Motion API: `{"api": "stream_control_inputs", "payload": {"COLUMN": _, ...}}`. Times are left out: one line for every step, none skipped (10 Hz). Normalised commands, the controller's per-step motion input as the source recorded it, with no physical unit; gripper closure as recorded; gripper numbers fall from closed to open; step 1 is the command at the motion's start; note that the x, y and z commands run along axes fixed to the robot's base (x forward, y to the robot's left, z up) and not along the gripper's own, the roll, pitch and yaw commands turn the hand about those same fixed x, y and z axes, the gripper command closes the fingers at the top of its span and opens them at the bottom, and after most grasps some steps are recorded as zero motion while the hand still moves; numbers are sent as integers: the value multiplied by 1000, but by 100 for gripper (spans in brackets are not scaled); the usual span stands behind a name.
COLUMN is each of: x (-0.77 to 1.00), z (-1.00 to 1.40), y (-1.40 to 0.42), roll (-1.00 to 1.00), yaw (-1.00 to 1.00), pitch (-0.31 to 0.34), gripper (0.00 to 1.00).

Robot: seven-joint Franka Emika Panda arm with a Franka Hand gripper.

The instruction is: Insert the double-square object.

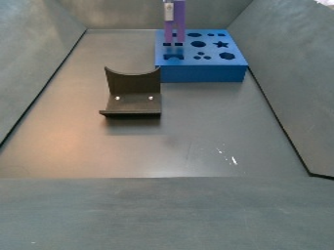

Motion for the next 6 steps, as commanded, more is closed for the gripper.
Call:
{"api": "stream_control_inputs", "payload": {"x": 0, "z": 0, "y": 0, "roll": -6, "yaw": 0, "pitch": 0, "gripper": 100}}
{"api": "stream_control_inputs", "payload": {"x": 29, "z": -140, "y": 49, "roll": 0, "yaw": 0, "pitch": 0, "gripper": 100}}
{"api": "stream_control_inputs", "payload": {"x": 54, "z": -340, "y": 9, "roll": 0, "yaw": -206, "pitch": 0, "gripper": 100}}
{"api": "stream_control_inputs", "payload": {"x": -177, "z": -440, "y": 0, "roll": -167, "yaw": -271, "pitch": -76, "gripper": 100}}
{"api": "stream_control_inputs", "payload": {"x": -100, "z": -343, "y": 0, "roll": -334, "yaw": 0, "pitch": -31, "gripper": 100}}
{"api": "stream_control_inputs", "payload": {"x": 0, "z": -346, "y": 0, "roll": -311, "yaw": 14, "pitch": -19, "gripper": 100}}
